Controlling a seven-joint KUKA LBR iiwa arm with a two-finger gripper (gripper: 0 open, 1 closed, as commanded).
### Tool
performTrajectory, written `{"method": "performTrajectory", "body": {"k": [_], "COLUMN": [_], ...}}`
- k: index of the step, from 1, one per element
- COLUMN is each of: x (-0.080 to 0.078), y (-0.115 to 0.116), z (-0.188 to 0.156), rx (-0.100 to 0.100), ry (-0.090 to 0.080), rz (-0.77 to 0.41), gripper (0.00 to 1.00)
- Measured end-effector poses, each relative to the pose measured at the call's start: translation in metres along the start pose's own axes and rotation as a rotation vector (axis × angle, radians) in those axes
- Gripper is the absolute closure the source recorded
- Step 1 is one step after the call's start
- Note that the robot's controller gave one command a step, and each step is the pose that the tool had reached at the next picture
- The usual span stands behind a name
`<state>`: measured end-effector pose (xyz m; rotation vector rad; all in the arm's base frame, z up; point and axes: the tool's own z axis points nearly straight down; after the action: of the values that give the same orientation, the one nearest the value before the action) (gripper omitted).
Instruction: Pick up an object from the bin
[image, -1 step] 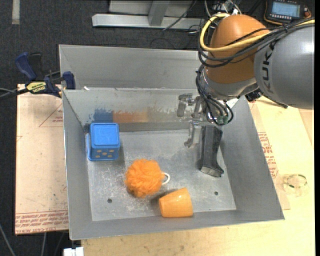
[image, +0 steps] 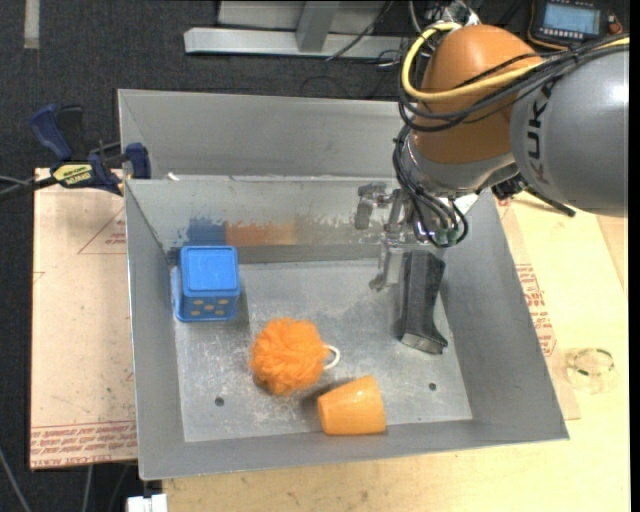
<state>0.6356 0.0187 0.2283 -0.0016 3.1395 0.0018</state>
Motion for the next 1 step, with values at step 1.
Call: {"method": "performTrajectory", "body": {"k": [1], "x": [0.0191], "y": [0.0416], "z": [0.0308], "rx": [0.001], "ry": [-0.001], "rz": [0.012], "gripper": [0.0]}}
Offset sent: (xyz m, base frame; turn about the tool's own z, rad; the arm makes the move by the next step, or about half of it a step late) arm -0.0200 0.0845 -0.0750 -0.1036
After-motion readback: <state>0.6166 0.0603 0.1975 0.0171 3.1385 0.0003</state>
